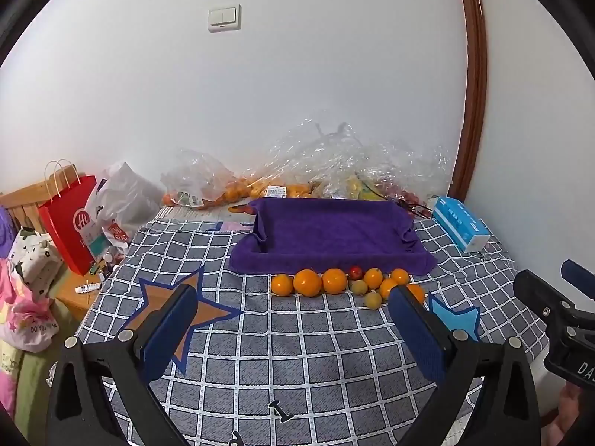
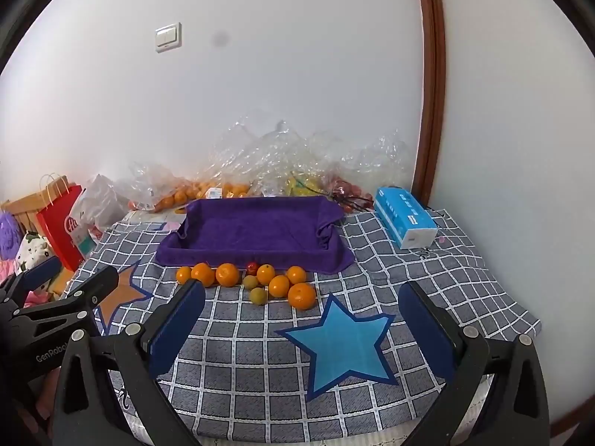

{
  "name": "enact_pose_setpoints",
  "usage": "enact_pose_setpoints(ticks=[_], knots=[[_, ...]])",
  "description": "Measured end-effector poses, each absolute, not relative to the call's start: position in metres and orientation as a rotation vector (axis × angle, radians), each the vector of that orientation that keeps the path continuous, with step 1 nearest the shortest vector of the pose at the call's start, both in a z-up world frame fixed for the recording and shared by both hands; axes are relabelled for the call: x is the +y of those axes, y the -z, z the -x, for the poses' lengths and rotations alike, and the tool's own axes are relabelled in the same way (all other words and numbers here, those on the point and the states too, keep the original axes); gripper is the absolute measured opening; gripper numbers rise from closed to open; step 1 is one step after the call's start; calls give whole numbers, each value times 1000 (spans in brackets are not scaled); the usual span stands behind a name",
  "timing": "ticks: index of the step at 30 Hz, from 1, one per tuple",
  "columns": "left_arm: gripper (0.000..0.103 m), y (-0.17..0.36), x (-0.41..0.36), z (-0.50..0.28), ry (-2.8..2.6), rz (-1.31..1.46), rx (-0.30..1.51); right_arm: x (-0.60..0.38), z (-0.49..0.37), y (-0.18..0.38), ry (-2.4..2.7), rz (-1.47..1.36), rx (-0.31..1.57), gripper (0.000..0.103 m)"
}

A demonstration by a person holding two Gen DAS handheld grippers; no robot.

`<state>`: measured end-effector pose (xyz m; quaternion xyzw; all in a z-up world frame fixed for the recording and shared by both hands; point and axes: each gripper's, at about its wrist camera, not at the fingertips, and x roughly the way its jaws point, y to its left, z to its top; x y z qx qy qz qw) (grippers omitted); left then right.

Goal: Organize fruits

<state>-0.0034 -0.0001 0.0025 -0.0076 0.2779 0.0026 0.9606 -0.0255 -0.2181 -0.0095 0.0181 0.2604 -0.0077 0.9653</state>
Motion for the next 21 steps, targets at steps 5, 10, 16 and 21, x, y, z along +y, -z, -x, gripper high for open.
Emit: enact_pose_setpoints(ticks=[5,10,16,21], knots=[[103,-3,-1,3,-8,12,563,-216,26,8,13,-35,530,102],[103,-2,-2,3,-8,12,562,-215,26,8,9,-34,530,102],[103,-4,-2,3,-11,11,562,-215,27,9,9,-36,527,102],[103,-4,-1,3,-12,10,561,-215,27,9,9,-39,525,102]])
